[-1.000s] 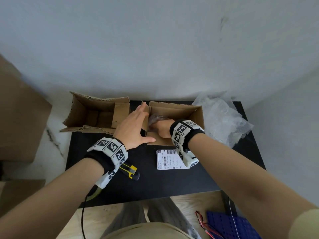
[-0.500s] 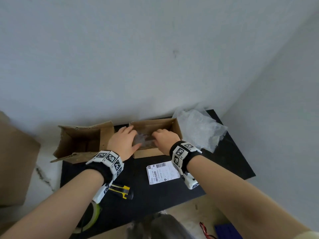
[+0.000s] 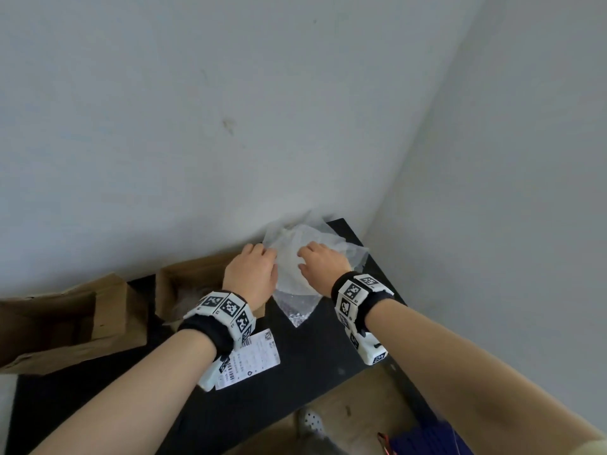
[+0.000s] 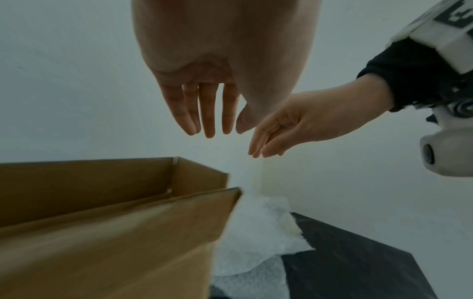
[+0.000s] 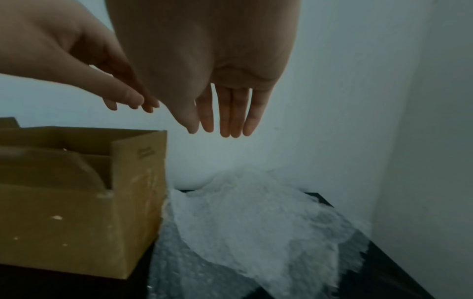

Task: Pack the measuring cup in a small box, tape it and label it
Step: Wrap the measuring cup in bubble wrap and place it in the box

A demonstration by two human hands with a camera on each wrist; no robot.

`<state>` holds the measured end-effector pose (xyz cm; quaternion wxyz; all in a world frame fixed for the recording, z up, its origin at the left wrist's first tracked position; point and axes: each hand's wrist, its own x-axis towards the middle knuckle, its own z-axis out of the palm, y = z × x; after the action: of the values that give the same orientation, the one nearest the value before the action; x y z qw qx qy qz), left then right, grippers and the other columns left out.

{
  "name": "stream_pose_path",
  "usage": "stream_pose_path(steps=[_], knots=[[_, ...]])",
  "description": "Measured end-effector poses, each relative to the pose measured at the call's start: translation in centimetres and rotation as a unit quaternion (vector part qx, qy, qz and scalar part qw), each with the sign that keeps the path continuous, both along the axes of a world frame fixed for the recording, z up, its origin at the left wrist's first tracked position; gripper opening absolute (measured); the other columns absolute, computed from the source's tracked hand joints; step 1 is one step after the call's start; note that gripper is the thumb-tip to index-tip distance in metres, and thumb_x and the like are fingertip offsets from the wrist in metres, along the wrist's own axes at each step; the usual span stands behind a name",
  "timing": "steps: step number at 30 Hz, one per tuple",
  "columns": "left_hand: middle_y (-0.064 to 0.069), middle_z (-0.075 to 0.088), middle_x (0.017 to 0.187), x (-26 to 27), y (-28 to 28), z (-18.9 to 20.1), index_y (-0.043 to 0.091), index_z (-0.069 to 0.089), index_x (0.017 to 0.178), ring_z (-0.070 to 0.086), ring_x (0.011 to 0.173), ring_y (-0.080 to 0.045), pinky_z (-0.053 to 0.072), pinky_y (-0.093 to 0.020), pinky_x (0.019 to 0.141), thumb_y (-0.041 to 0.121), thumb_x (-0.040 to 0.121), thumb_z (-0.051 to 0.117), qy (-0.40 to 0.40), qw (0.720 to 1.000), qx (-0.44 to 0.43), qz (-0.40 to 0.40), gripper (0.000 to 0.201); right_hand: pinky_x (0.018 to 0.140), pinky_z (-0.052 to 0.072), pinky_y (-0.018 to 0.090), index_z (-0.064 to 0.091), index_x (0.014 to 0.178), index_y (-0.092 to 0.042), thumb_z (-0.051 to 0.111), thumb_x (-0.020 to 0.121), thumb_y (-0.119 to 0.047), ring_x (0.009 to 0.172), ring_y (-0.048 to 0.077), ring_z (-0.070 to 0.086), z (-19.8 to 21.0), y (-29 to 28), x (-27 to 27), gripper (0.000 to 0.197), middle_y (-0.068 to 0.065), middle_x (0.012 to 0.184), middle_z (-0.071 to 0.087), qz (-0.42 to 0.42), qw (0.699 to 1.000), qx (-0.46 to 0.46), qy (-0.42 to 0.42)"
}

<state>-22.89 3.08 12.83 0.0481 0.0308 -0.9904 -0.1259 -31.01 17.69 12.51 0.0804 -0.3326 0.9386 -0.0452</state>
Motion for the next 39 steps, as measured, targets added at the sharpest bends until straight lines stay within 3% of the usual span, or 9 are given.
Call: stream_pose_path(steps=[4, 11, 13, 16, 18, 21, 30, 36, 39], knots=[[-0.003, 0.054, 0.117, -2.9, 4.6, -0.9, 0.015, 0.053, 0.118, 0.046, 0.112, -0.02, 0.047, -0.032, 0.082, 0.026, 0.096, 0.04, -0.014, 1.0, 0.015, -0.007, 0.027, 0.089, 0.044, 0.039, 0.049, 0.126, -0.01, 0.044, 0.098, -0.024, 0.116, 0.027, 0.05, -1.3, 3.7, -3.3, 0.032, 0.008, 0.128, 0.051, -0.012, 0.999, 0.02, -0.025], [-0.005, 0.049, 0.127, -6.0, 7.8, -6.1, 0.014, 0.045, 0.128, 0.046, 0.115, -0.022, 0.045, -0.034, 0.087, 0.022, 0.096, 0.04, -0.136, 0.989, 0.034, 0.035, 0.033, 0.094, 0.046, 0.041, 0.046, 0.131, -0.013, 0.046, 0.097, -0.026, 0.121, 0.025, 0.047, -5.9, 7.0, -7.7, 0.037, 0.007, 0.133, 0.047, -0.001, 0.994, 0.025, -0.107], [-0.007, 0.041, 0.139, -6.5, 7.9, -7.7, 0.015, 0.039, 0.135, 0.041, 0.123, -0.023, 0.044, -0.037, 0.094, 0.024, 0.096, 0.041, -0.176, 0.982, 0.041, 0.05, 0.04, 0.097, 0.045, 0.041, 0.045, 0.133, -0.014, 0.049, 0.095, -0.026, 0.123, 0.024, 0.046, -7.4, 7.3, -8.5, 0.039, 0.006, 0.135, 0.046, 0.006, 0.991, 0.023, -0.13], [-0.006, 0.015, 0.156, -7.2, 8.0, -9.9, 0.02, 0.023, 0.147, 0.024, 0.139, -0.025, 0.033, -0.041, 0.109, 0.028, 0.096, 0.043, -0.237, 0.969, 0.054, 0.056, 0.055, 0.101, 0.042, 0.04, 0.042, 0.136, -0.015, 0.055, 0.093, -0.027, 0.127, 0.024, 0.042, -9.5, 7.4, -9.2, 0.047, 0.006, 0.14, 0.041, 0.011, 0.988, 0.017, -0.156], [-0.006, 0.006, 0.158, -7.5, 8.1, -11.1, 0.022, 0.016, 0.149, 0.017, 0.142, -0.024, 0.029, -0.039, 0.112, 0.03, 0.096, 0.044, -0.254, 0.964, 0.055, 0.054, 0.06, 0.102, 0.041, 0.04, 0.039, 0.138, -0.015, 0.058, 0.091, -0.028, 0.128, 0.026, 0.041, -10.7, 7.5, -9.4, 0.053, 0.007, 0.142, 0.037, 0.013, 0.987, 0.006, -0.161], [-0.004, 0.002, 0.158, -7.7, 8.4, -12.7, 0.024, 0.012, 0.149, 0.016, 0.142, -0.023, 0.032, -0.039, 0.11, 0.03, 0.096, 0.044, -0.266, 0.96, 0.053, 0.067, 0.062, 0.104, 0.04, 0.04, 0.035, 0.14, -0.016, 0.061, 0.089, -0.03, 0.128, 0.027, 0.04, -12.2, 7.5, -9.5, 0.059, 0.008, 0.146, 0.031, 0.012, 0.983, -0.005, -0.182], [-0.008, 0.033, 0.142, -8.5, 8.9, -14.7, 0.019, 0.043, 0.127, 0.044, 0.119, -0.025, 0.048, -0.036, 0.09, 0.023, 0.095, 0.044, -0.193, 0.977, 0.011, 0.091, 0.031, 0.103, 0.041, 0.038, 0.037, 0.14, -0.015, 0.067, 0.083, -0.03, 0.124, 0.023, 0.044, -14.3, 7.9, -10.2, 0.066, 0.006, 0.142, 0.033, -0.009, 0.968, -0.073, -0.238], [-0.007, 0.056, 0.106, -8.2, 8.9, -13.6, 0.015, 0.045, 0.109, 0.055, 0.089, -0.023, 0.048, -0.037, 0.071, 0.013, 0.096, 0.042, -0.115, 0.98, 0.09, 0.136, 0.014, 0.102, 0.041, 0.036, 0.035, 0.142, -0.019, 0.054, 0.086, -0.054, 0.124, 0.02, 0.045, -13.1, 8.5, -10.3, 0.068, 0.002, 0.141, 0.036, 0.002, 0.957, -0.112, -0.268], [-0.008, 0.058, 0.089, -8.3, 8.6, -12.1, 0.012, 0.045, 0.106, 0.057, 0.078, -0.023, 0.047, -0.036, 0.067, 0.019, 0.099, 0.035, -0.069, 0.976, 0.13, 0.163, 0.014, 0.099, 0.043, 0.037, 0.031, 0.143, -0.02, 0.06, 0.083, -0.052, 0.124, 0.019, 0.045, -12.1, 8.9, -10.4, 0.074, 0.002, 0.142, 0.035, 0.03, 0.961, -0.113, -0.251]])
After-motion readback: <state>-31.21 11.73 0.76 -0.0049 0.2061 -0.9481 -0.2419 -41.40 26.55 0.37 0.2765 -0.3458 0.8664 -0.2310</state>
